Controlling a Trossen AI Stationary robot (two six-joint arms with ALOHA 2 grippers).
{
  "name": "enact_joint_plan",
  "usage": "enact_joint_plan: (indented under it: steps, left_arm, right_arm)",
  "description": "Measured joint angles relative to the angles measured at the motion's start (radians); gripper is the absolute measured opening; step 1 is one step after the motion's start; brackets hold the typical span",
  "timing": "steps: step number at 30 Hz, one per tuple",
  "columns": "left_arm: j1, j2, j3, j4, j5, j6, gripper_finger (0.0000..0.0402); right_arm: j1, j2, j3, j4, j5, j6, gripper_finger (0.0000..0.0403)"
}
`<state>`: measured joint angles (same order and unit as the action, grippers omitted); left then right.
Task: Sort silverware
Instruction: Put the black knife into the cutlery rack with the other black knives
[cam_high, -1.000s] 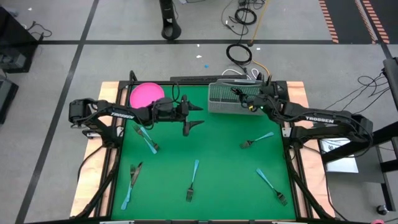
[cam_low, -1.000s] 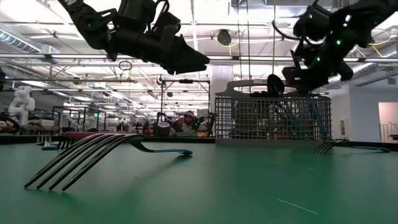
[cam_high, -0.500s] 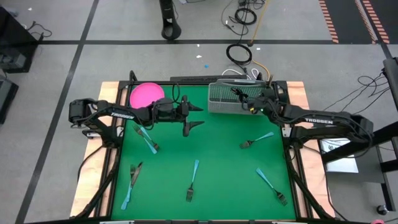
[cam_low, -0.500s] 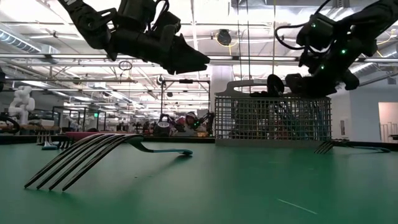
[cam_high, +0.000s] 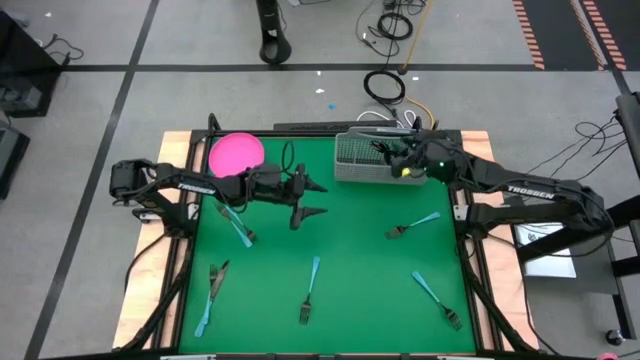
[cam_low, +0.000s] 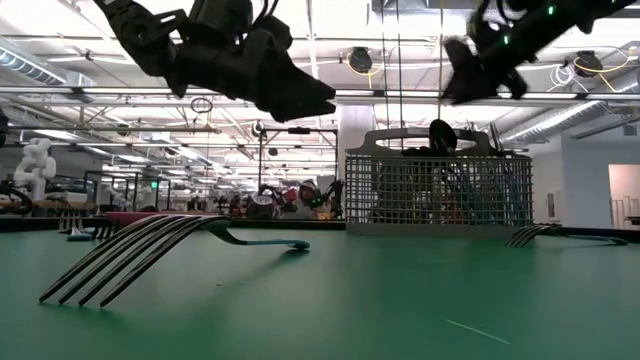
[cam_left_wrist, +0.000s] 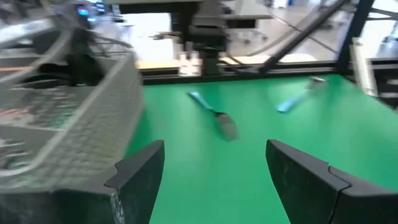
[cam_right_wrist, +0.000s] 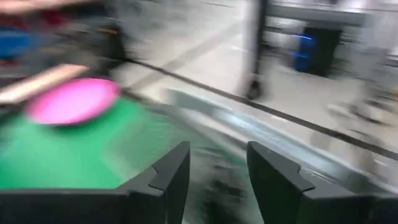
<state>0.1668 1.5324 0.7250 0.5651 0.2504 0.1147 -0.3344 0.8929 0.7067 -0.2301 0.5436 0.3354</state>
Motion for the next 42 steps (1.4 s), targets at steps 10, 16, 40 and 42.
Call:
enact_joint_plan:
  steps: [10, 16, 40, 42]
  left_arm:
    - [-0.257, -0.180, 0.014, -0.318, -0.209, 0.048, 0.0283]
    - [-0.435, -0.260, 0.013, -0.592, -0.310, -0.145, 0.0283]
    - [-1.006, -0.240, 0.011, -1.222, -0.128, -1.674, 0.0283]
    - [-1.035, -0.219, 0.011, -1.216, -0.125, -1.729, 0.0283]
  right_arm:
    - [0.323, 0.124, 0.007, 0.244, -0.212, -0.033, 0.0144]
    - [0.485, 0.294, 0.007, 0.403, -0.213, -0.015, 0.0144]
    - [0.635, 0.610, 0.171, 0.638, -0.417, -0.113, 0.0144]
    - [0.641, 0.610, 0.171, 0.637, -0.414, -0.112, 0.0144]
